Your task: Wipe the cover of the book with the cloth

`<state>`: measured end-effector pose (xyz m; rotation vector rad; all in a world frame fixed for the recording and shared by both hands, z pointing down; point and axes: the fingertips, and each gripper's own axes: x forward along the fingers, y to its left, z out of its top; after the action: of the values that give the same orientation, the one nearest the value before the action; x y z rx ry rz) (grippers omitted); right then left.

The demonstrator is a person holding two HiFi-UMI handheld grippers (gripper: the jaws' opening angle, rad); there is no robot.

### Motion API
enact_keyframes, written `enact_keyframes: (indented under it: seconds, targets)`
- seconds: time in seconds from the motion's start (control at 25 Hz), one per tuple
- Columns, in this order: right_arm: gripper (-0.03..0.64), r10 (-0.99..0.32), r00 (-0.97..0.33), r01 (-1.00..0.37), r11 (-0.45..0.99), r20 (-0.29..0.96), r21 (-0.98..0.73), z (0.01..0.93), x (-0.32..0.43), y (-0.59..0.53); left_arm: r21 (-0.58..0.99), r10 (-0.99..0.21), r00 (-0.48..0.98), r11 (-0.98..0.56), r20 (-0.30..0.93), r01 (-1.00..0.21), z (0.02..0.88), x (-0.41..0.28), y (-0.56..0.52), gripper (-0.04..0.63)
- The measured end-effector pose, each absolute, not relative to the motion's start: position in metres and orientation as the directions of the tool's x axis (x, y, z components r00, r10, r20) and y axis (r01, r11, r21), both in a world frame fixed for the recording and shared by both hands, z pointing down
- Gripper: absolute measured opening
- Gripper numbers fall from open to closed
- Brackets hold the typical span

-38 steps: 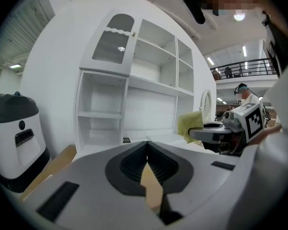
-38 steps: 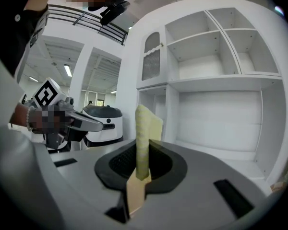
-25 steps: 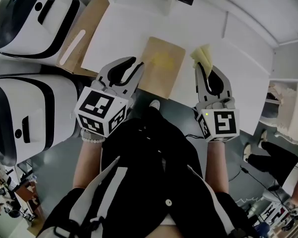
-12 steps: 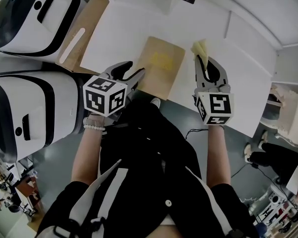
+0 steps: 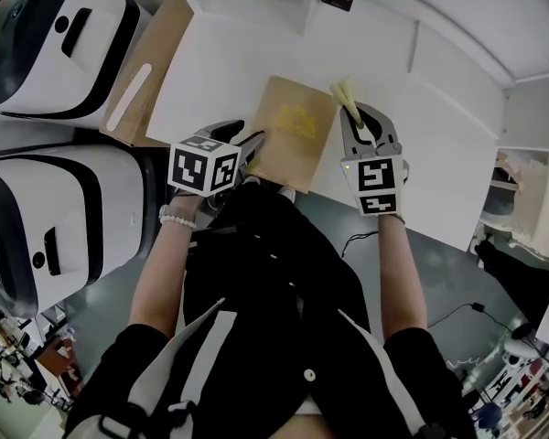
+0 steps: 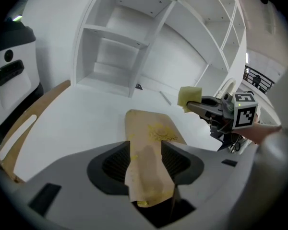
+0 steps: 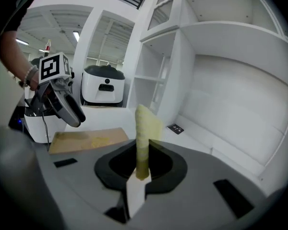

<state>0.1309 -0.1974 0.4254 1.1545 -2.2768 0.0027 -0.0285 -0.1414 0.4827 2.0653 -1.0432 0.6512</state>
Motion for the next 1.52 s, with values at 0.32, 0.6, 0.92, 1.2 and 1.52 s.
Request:
enact_keyframes:
  seconds: [0.32, 0.6, 0.92, 1.2, 1.52]
  targets:
    - [0.035, -0.699, -0.386, -0.720, 0.636, 0.602, 0.277, 0.469, 0.119, -0.208, 0.409, -0.394, 0.558, -0.401, 0.731, -0.820, 0.508, -0.032, -0.148, 0.192]
    - [0.035, -0.676, -0.319, -0.722, 0.627, 0.664, 0.292, 0.497, 0.114, -0.216, 0.438, -0.344, 0.586, -0.420, 0.733, -0.795, 0.522, -0.030, -0.152, 0.192]
    - [0.035, -0.668, -0.311, -0.706, 0.638, 0.676, 0.306, 0.501, 0.111, -0.217, 0.466, -0.322, 0.614, -0.431, 0.721, -0.773, 0.521, -0.026, -0.152, 0.155]
    - [0.035, -0.638, -0.348, -0.669, 0.682, 0.686, 0.295, 0.501, 0.102, -0.198, 0.424, -0.311, 0.572, -0.431, 0.759, -0.797, 0.521, -0.024, -0.150, 0.150]
    - [0.035, -0.601, -0.402, -0.650, 0.719, 0.691, 0.247, 0.502, 0.090, -0.161, 0.430, -0.311, 0.573, -0.422, 0.758, -0.798, 0.522, -0.024, -0.149, 0.147]
